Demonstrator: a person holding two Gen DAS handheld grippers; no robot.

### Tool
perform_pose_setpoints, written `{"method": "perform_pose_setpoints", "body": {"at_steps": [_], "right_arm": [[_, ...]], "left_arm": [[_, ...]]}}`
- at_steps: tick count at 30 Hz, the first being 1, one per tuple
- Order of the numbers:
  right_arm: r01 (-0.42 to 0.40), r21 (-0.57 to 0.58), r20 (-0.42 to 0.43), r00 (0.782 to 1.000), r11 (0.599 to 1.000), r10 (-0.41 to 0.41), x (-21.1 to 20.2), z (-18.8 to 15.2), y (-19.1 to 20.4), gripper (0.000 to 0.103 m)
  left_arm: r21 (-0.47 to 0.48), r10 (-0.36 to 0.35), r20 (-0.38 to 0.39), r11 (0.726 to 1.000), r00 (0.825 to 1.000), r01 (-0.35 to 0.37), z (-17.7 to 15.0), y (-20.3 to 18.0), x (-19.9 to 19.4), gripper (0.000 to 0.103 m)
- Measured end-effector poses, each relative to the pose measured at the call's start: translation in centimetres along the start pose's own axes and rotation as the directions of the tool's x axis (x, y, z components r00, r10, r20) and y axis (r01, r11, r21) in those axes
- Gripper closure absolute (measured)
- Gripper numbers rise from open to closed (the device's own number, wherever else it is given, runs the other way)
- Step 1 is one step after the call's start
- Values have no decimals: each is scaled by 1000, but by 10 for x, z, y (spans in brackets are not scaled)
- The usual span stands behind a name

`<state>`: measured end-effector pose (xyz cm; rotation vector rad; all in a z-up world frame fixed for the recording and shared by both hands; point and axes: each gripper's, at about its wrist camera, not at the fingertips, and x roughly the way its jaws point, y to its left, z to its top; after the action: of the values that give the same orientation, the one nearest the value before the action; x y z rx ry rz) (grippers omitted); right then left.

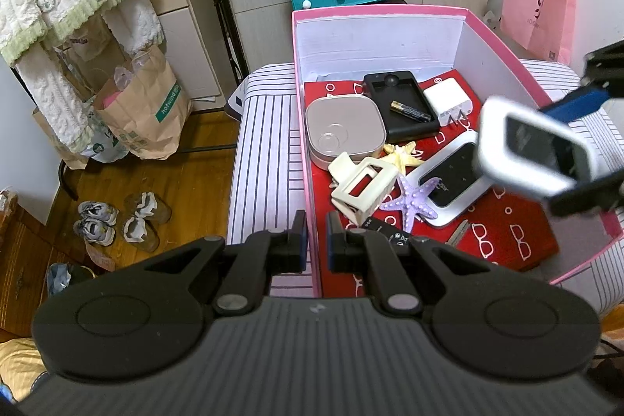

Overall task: Organize rigid objects
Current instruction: 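Carry the white router into the box and open the right gripper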

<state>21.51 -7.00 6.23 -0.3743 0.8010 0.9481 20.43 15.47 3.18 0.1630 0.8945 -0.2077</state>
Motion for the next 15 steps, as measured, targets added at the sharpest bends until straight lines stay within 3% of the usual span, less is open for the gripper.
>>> {"method": "perform_pose_setpoints", "body": {"at_steps": [5,8,10,15], "right_arm": [[-26,-26,-76,997,999,24,22,2,5,38],[-30,-17,-113,993,999,28,33,2,3,55],[-37,2,-128,991,999,37,37,3,1,55],[-44,85,-61,997,995,50,25,1,-13,50]], "left_arm": [[0,-1,0,1000,1000,1,0,0,0,96],[0,-1,1,1000,1000,1,-1,-1,0,96],[1,0,1,1000,1000,0,-1,-1,-1,96],[-3,-5,1,1000,1000,5,-1,-1,-1,96]]}}
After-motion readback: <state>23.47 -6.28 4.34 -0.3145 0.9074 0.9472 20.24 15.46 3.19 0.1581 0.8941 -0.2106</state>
